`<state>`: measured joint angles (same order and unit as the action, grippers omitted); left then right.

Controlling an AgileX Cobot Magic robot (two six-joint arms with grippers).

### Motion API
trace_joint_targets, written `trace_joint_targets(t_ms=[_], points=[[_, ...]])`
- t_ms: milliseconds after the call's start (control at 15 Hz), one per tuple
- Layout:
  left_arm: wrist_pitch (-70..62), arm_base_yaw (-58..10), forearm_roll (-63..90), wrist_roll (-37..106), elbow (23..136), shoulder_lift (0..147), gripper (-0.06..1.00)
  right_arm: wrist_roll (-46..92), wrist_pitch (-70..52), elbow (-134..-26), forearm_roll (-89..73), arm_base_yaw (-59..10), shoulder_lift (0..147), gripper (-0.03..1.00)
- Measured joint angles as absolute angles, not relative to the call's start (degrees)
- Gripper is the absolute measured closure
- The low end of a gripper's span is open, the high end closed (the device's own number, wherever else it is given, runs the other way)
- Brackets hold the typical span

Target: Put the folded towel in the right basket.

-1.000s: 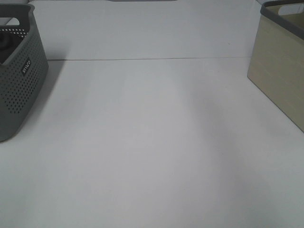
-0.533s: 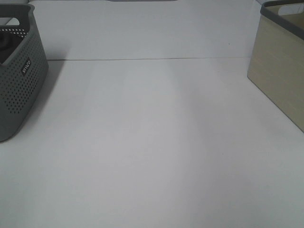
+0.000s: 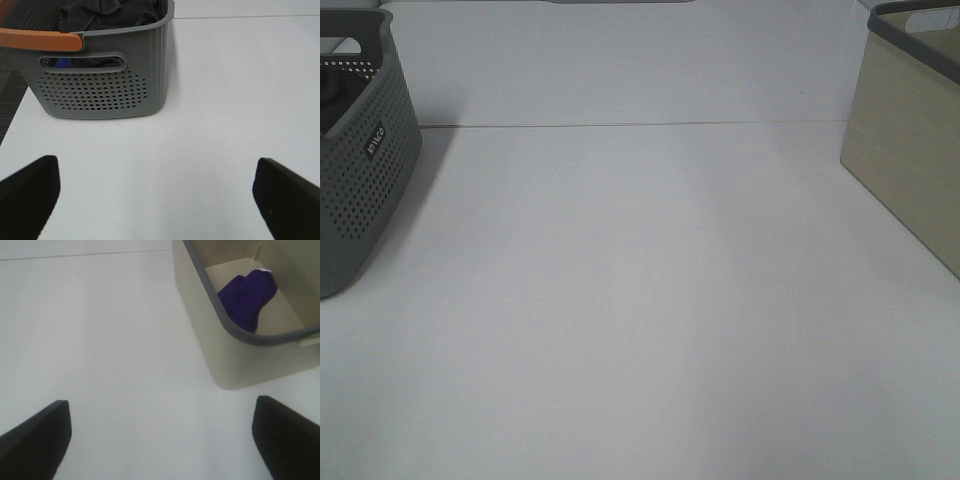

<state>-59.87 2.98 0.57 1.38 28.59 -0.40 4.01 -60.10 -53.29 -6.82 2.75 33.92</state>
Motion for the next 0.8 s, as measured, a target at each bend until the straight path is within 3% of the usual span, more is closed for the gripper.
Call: trace_joint_targets(t_ms=[133,333,800], points=[[-59.87,2.98,0.57,1.38,28.59,-0.4,-0.05,3.84,-61.76,-43.14,-3.61,2.75,17.02,0.02],[-59.87,2.98,0.57,1.38,28.59,-0.4,-0.05,3.67,-64.17,-35.64,-3.15,2.75,4.93,0.02],[-59.87,2.98,0.57,1.38,28.59,-0.4,-0.05,3.61,-62.91,-27.16,-2.86,2.75,-0.29,0.02]])
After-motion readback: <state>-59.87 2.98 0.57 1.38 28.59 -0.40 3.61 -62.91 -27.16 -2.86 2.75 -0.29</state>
